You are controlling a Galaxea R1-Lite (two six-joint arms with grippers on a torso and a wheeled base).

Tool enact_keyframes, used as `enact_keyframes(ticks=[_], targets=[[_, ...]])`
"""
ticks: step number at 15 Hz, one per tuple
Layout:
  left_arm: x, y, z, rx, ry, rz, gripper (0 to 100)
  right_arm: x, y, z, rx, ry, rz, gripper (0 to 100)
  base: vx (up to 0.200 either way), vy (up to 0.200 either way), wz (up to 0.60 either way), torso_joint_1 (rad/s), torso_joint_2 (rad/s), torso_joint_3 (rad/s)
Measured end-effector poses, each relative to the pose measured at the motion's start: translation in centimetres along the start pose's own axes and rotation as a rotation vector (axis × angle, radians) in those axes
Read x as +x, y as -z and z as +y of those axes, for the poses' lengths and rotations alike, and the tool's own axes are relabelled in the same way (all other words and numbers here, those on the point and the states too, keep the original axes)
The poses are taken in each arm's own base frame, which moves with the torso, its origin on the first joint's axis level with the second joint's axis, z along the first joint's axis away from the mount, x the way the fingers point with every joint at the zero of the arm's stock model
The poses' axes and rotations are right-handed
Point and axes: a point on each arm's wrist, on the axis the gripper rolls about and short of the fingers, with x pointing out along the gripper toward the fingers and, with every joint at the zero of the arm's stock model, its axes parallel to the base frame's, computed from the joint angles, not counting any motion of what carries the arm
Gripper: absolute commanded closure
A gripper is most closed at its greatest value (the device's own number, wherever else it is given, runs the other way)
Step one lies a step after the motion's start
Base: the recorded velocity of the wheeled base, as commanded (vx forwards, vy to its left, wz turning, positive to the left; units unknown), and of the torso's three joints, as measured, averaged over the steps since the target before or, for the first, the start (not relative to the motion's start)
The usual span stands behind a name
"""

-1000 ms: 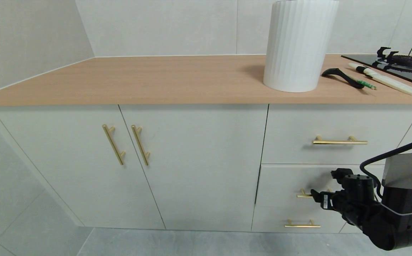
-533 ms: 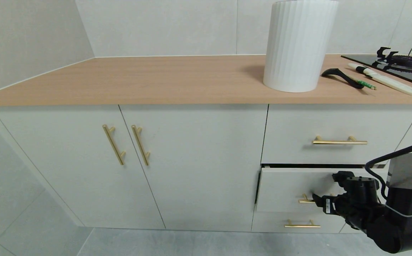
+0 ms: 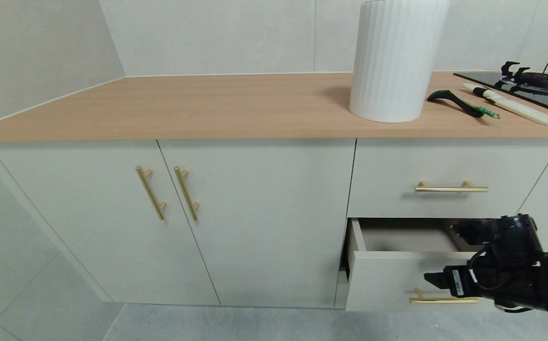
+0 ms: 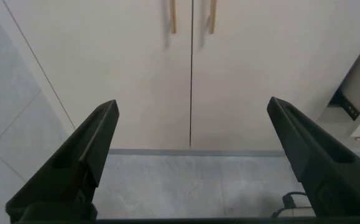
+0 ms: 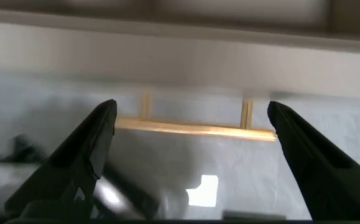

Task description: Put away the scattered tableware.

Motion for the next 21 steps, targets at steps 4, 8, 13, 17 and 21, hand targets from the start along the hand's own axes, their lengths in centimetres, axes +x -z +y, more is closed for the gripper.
enact_keyframes(ticks=[4, 8, 13, 17, 21], targets=[[0.0, 0.0, 0.0, 0.0, 0.0, 0.0, 0, -6.8, -2.7, 0.9, -0.012, -0.074, -0.169, 0, 0.0, 0.0, 0.0, 0.0, 0.0, 0.0], [0.0, 0.0, 0.0, 0.0, 0.0, 0.0, 0, -5.6, -3.8, 1.4, 0.02, -0.074, -0.289, 0, 0.0, 0.0, 0.0, 0.0, 0.0, 0.0], [0.0, 0.0, 0.0, 0.0, 0.0, 0.0, 0, -0.5, -2.8, 1.7, 0.047, -0.002, -0.336, 0, 0.0, 0.0, 0.0, 0.0, 0.0, 0.0], [0.0, 0.0, 0.0, 0.0, 0.0, 0.0, 0, 2.2, -1.5, 1.5, 0.062, 0.028, -0.272, 0, 0.0, 0.0, 0.0, 0.0, 0.0, 0.0], [0.0, 0.0, 0.0, 0.0, 0.0, 0.0, 0, 2.6, -1.1, 1.4, 0.056, 0.033, -0.238, 0, 0.0, 0.0, 0.0, 0.0, 0.0, 0.0]])
